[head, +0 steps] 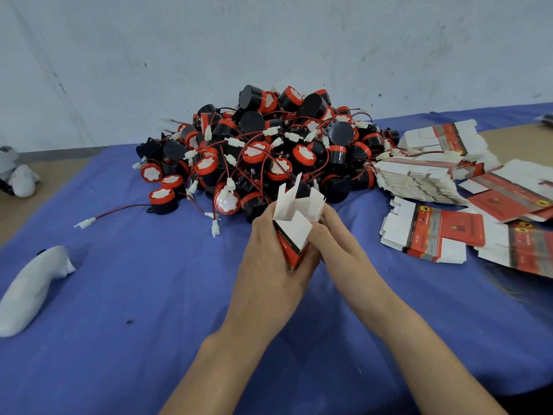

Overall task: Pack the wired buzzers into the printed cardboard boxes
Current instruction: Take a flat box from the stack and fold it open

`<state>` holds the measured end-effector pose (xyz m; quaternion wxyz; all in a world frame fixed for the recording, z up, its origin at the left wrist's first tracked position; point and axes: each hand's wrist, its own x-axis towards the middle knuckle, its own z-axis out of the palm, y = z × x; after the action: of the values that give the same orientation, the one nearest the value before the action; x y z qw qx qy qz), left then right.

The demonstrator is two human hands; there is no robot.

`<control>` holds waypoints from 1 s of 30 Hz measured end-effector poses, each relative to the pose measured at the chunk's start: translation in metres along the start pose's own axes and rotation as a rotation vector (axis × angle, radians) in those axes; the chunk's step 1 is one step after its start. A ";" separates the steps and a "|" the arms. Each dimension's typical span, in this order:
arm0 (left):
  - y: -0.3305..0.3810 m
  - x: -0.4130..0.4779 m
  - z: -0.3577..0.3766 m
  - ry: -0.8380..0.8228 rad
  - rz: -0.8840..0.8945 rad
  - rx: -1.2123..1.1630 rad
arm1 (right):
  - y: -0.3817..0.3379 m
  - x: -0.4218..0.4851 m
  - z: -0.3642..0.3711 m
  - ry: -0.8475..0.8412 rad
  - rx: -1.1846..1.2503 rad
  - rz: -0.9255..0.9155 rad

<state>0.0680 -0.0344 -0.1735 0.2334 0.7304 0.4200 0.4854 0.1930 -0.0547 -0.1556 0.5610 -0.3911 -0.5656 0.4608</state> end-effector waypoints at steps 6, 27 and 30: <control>0.000 0.000 0.000 -0.002 0.002 0.003 | 0.000 0.000 0.000 0.000 -0.006 -0.005; 0.001 0.000 -0.001 -0.009 0.010 -0.001 | 0.004 0.000 -0.003 -0.020 -0.001 -0.010; 0.001 -0.001 -0.001 -0.009 0.009 -0.003 | 0.005 0.001 -0.002 -0.017 0.000 -0.014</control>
<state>0.0674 -0.0358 -0.1725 0.2345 0.7342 0.4148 0.4837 0.1951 -0.0523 -0.1599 0.5593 -0.3832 -0.5733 0.4601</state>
